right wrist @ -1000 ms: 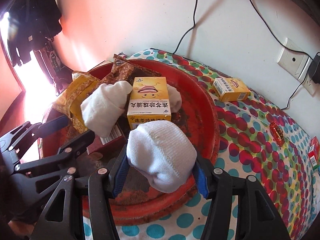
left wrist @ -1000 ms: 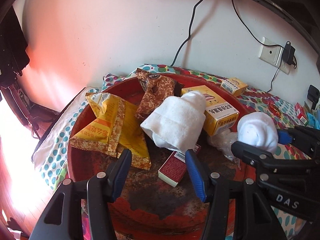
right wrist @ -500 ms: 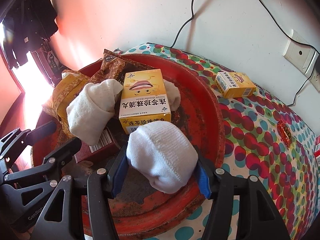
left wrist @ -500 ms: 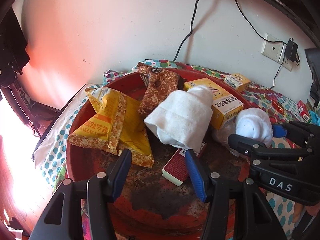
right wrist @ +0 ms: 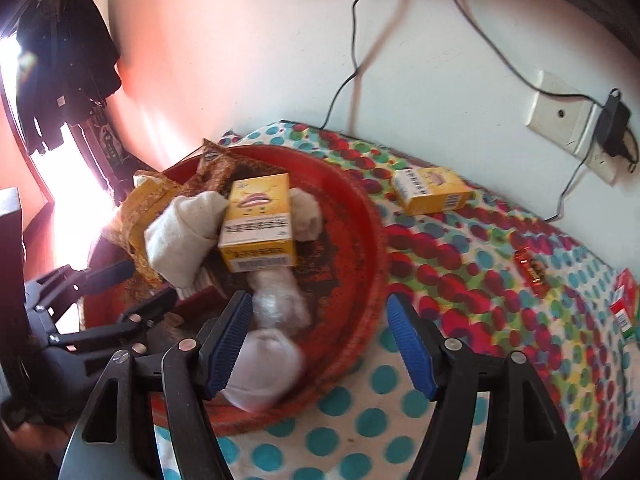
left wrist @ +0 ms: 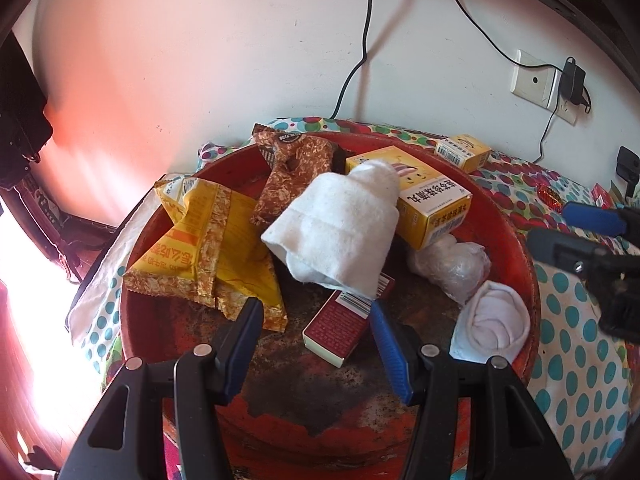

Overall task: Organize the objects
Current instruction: 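Lower the white sock into the red tray and open the right gripper, then grasp the yellow cartoon-face medicine box on the bedspread with the left gripper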

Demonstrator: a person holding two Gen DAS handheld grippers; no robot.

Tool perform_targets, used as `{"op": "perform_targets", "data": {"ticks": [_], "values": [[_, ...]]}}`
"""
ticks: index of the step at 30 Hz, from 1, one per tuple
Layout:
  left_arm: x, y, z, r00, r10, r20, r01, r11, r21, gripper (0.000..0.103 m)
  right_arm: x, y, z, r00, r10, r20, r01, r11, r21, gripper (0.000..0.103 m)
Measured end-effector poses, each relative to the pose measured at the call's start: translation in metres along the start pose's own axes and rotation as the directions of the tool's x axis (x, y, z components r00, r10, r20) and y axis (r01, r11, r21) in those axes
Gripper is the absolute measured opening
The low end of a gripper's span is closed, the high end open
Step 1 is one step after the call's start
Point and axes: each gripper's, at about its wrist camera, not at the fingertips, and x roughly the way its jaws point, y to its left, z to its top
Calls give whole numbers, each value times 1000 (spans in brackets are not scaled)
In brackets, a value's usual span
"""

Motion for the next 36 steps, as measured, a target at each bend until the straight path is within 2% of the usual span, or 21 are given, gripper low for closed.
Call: {"op": "perform_targets", "data": {"ticks": [3,7,11,18,26,30,34,36], "values": [[1,-4,0,1000,0,-5,0,1000,13,57,-3,-24,-5,998,-56,1,56,998,-6,68],[0,-11,-2,1000,-2,-2,2,999,34,57,-3,-71,-15,994,-110,5,110,993,46,68],[-2,-22,-3,1000,-11,6,11,998,68,57,8,-117,-22,980,-200,3,200,979,50,66],[3,-49,-11,1000,5,4,-6,986,167,57,36,-174,-12,968,-250,-11,250,963,98,68],[6,-66,-16,1000,-25,1,24,975,219,57,80,-207,-7,967,-237,-91,245,965,90,68],[6,-69,-15,1000,-19,8,16,972,233,57,88,-215,-12,974,-206,-92,215,971,106,66],[5,-69,-9,999,-37,0,37,975,218,57,86,-217,-15,981,-180,-75,188,974,123,56],[1,-69,-5,999,-43,6,41,974,223,57,83,-214,-16,982,-174,-69,181,977,113,43]]}}
